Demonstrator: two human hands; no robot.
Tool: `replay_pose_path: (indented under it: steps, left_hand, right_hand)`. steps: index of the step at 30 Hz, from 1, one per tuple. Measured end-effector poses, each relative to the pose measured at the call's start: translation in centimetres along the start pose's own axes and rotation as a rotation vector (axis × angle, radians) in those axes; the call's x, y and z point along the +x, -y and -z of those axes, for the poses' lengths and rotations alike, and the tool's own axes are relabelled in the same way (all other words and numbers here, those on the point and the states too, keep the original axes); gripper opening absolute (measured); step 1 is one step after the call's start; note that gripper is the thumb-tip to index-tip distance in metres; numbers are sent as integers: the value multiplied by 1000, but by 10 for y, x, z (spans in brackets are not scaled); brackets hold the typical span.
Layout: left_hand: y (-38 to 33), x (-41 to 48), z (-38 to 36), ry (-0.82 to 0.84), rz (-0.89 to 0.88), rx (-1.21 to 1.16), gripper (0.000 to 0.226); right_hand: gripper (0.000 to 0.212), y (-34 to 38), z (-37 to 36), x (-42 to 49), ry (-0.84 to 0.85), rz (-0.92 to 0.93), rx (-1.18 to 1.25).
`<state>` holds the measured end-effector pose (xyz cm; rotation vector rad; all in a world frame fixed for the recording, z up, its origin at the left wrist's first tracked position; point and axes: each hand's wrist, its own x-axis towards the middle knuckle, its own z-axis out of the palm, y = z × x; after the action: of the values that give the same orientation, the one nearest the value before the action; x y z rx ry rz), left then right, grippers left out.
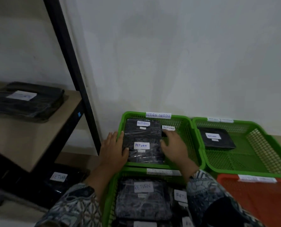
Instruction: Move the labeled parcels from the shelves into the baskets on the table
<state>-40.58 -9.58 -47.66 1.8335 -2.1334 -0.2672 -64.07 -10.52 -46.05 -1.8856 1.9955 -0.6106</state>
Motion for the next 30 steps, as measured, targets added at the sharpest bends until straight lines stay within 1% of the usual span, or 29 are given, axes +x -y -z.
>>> replay_pose_path:
  steps: [3, 7, 10, 12, 14, 17, 19, 21, 24, 27, 30]
  left_hand:
    - [-1, -21, 16, -15, -54, -15, 70]
    - [8, -58, 28, -41, -175, -13, 67]
    - [16, -94, 41, -69, -261, 12, 69]
    - [21, -122, 53, -60, -286, 6, 67]
    - [30, -152, 66, -84, -327, -15, 65]
    - [57, -199, 81, -153, -420, -64, 62]
    - [78, -229, 94, -198, -456, -120, 58]
    - [100, -254, 111, -234, -455, -179, 56]
    - [139, -280, 139, -302, -430, -188, 56]
    - [184, -296, 164, -363, -326, -148, 60]
    - [226, -307, 192, -422, -231, -107, 61]
  right_hand:
    - [54, 32, -3, -29, 31, 82, -84]
    - [56, 74, -13, -75, -12, 188, -175]
    - [57, 103, -19, -117, -37, 220, -171]
    - [56, 123, -24, -147, -79, 237, -174]
    - [57, 143, -31, -176, -131, 257, -167]
    - [61, 175, -47, -218, -159, 269, -158]
    - [57, 199, -58, -243, -178, 300, -160]
    - [53, 227, -70, -264, -200, 362, -140]
    - [46, 273, -88, -287, -240, 462, -80]
    - [43, 318, -103, -299, -244, 538, -21]
    - [44, 363, -113, -301, -216, 609, 21]
